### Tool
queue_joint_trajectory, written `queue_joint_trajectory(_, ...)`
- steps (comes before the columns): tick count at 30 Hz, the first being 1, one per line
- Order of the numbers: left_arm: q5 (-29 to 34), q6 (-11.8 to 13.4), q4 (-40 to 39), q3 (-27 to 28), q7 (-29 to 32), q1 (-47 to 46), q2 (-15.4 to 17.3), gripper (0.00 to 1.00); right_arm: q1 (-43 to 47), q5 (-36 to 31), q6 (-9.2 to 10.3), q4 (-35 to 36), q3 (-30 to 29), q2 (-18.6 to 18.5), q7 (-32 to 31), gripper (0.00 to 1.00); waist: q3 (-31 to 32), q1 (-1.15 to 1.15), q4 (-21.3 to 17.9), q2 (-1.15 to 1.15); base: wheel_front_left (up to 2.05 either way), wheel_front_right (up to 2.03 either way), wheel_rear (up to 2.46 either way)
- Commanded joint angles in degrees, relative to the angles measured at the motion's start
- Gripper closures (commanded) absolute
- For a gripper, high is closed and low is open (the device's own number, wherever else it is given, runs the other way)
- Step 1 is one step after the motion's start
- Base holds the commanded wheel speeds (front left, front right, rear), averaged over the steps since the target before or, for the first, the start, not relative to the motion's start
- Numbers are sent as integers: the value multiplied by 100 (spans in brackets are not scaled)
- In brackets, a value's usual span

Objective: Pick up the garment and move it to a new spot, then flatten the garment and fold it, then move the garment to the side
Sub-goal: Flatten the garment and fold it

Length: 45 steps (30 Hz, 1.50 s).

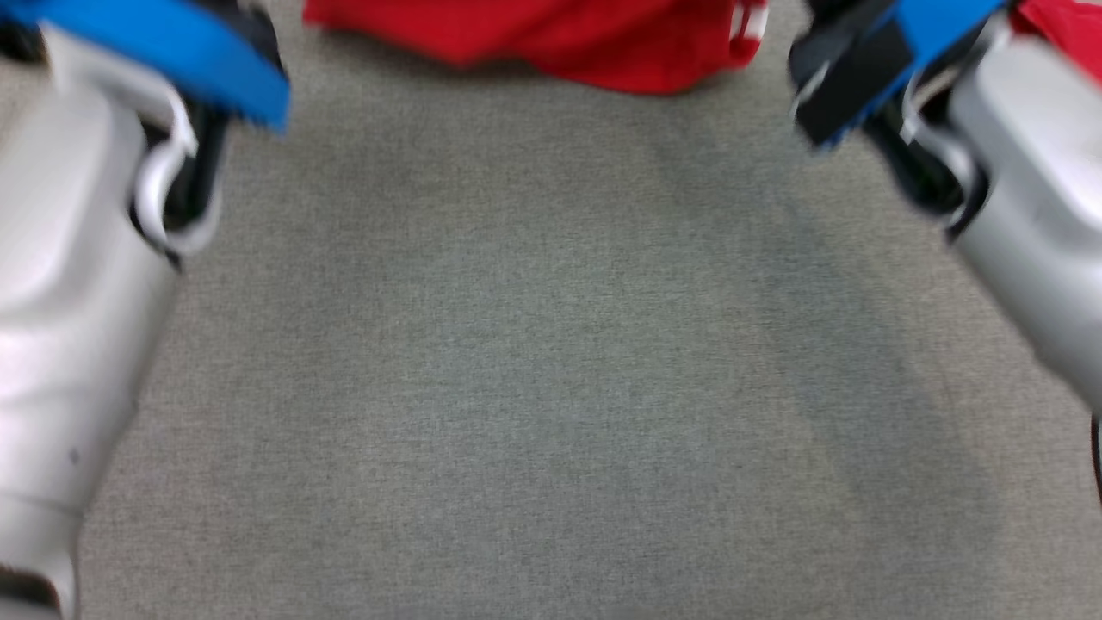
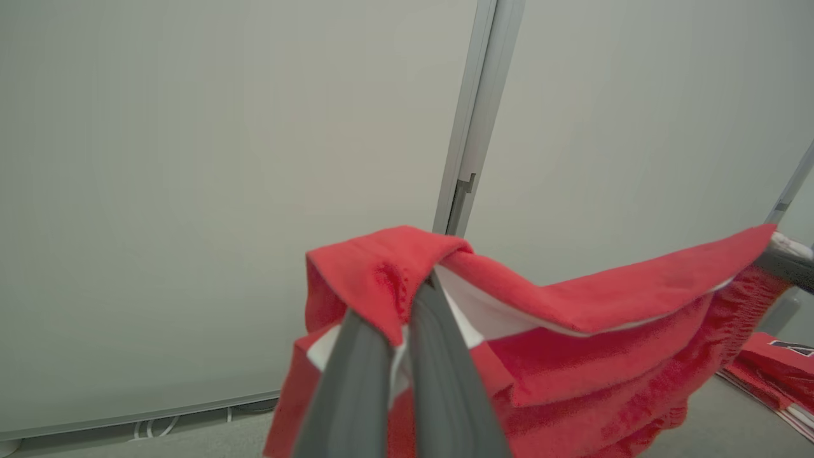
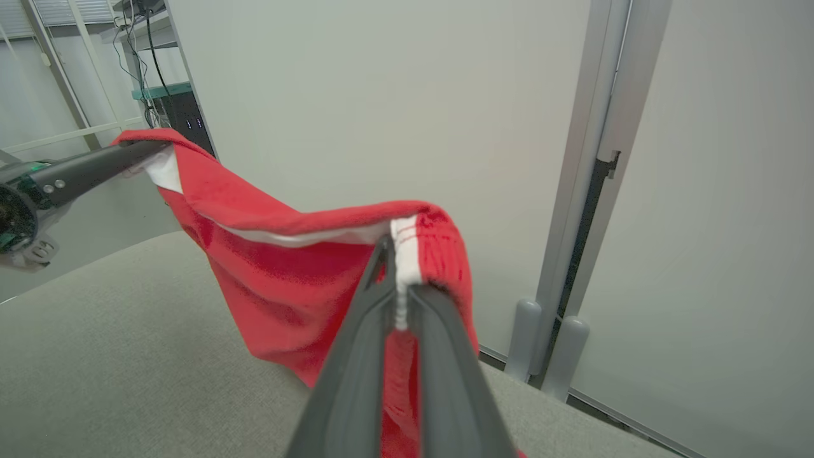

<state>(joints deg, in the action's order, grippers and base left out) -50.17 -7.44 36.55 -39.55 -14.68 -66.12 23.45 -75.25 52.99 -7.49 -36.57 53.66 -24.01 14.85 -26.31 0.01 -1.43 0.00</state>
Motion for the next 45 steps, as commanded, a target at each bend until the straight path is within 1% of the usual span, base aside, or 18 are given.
queue_joint_trajectory(1,4,-4,-62,22,-34,295,31,100,240,29,-2,127,9,-35,37,100,81,-1,-68,0,0,0,0)
queue_joint_trajectory(4,110,50,-302,286,-58,1085,64,100,930,-11,-2,487,-29,-92,37,100,192,-1,-121,0,0,0,0)
queue_joint_trajectory(8,336,161,-802,829,-53,2315,-13,100,1875,-84,-2,946,-84,-98,38,100,395,-1,-184,0,0,0,0)
queue_joint_trajectory(14,735,194,-1405,1403,-55,3939,-245,100,3215,-133,-2,1486,-60,-277,40,100,764,-1,-137,0,0,0,0)
queue_joint_trajectory(20,1043,202,-1671,1590,-54,5087,-432,100,4332,-135,-2,1861,-54,-458,40,100,1183,-1,-20,0,0,0,0)
queue_joint_trajectory(25,1182,209,-1843,1592,-56,5831,-445,100,5042,-152,-2,2157,113,-567,39,100,1501,-1,11,0,0,0,0)
queue_joint_trajectory(30,1273,295,-2093,1552,-55,6376,-338,100,5594,-132,-2,2456,154,-712,39,100,1715,-1,87,0,0,0,0)
queue_joint_trajectory(35,1257,370,-2283,1556,41,6549,-235,100,5874,-158,-2,2693,24,-736,40,100,1811,-1,107,0,0,0,0)
queue_joint_trajectory(39,1297,378,-2428,1530,151,6376,-160,100,5846,-247,-2,2797,-109,-644,40,100,1818,-1,59,0,0,0,0)
queue_joint_trajectory(45,1444,329,-2556,1557,394,5760,74,100,5584,-407,-2,2961,-467,-495,40,100,1629,-1,-102,0,0,0,0)
